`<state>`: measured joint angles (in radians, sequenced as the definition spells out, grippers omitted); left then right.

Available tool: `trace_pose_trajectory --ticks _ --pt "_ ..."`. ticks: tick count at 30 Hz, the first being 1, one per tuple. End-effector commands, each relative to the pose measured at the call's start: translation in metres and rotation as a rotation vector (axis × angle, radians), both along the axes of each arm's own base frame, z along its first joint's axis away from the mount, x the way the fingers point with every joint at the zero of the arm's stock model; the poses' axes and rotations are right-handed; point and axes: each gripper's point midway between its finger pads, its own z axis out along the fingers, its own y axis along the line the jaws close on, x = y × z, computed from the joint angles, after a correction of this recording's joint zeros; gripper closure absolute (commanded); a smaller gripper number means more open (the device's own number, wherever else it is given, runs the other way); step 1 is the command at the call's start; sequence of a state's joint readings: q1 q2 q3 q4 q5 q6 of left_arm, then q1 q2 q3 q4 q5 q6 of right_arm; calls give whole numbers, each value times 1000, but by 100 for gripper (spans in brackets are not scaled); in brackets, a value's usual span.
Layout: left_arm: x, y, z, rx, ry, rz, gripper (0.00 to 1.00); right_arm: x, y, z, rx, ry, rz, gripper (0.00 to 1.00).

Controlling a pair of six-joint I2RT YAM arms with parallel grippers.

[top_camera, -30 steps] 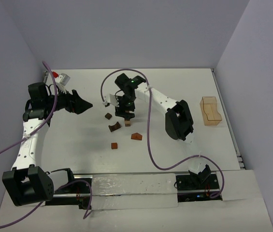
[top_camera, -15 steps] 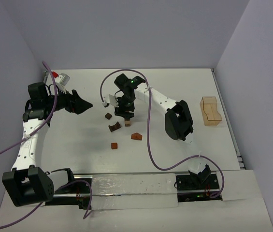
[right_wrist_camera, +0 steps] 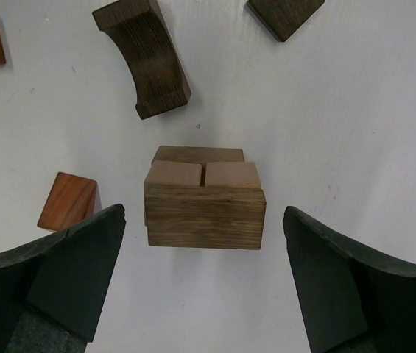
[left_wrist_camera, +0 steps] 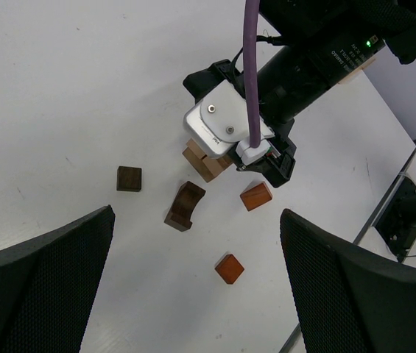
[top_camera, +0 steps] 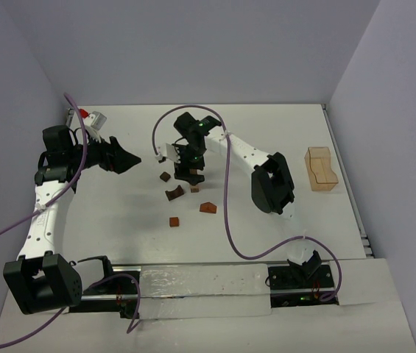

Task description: Build the wood block tower

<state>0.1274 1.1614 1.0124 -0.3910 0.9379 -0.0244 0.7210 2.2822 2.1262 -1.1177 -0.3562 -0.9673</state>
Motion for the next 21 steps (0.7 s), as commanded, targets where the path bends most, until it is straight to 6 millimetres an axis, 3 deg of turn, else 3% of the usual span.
trace_pose_trajectory --ticks 1,7,11,16,19,21 --pt "2 1 13 -6 -59 -9 1 2 18 36 89 -46 -4 3" --pt "3 1 12 6 -61 -21 1 3 19 57 122 -79 -16 2" --pt "8 8 3 64 -92 -4 1 2 20 87 181 -112 -29 1" --pt "15 15 -31 159 -36 -12 4 5 19 151 337 -163 -112 0" --pt "16 0 -53 281 -42 -47 8 2 10 191 434 -175 -175 0" --pt "17 -17 -69 387 -51 -82 11 0 1 205 483 -155 -234 0"
